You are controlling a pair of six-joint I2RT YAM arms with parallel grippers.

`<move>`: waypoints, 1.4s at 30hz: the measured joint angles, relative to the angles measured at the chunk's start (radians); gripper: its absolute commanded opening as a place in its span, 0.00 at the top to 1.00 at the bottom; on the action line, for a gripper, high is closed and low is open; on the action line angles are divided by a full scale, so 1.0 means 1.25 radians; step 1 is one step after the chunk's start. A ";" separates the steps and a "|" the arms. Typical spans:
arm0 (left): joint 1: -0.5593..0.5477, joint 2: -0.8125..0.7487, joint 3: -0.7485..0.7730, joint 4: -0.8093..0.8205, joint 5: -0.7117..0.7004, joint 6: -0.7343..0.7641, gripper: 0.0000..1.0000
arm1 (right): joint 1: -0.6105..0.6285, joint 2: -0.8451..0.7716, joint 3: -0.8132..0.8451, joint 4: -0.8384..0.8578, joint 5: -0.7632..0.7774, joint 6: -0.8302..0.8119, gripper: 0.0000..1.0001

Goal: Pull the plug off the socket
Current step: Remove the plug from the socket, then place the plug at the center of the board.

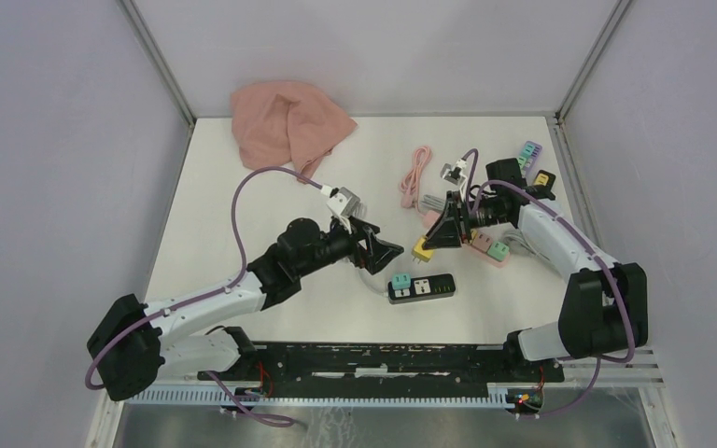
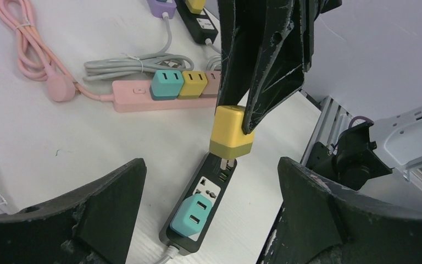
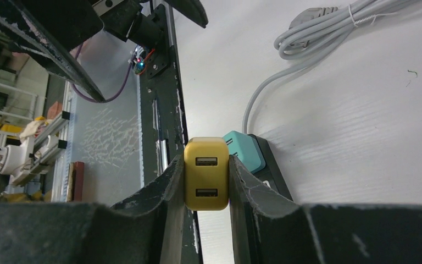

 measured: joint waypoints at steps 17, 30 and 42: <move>-0.153 0.143 0.171 -0.184 -0.293 -0.006 0.04 | -0.003 0.101 -0.018 0.225 0.049 0.416 0.93; -0.176 0.322 0.315 -0.301 -0.397 0.017 0.21 | -0.003 0.111 -0.018 0.234 0.060 0.471 0.92; -0.182 0.378 0.363 -0.312 -0.384 0.057 0.96 | -0.003 0.112 -0.018 0.240 0.065 0.474 0.64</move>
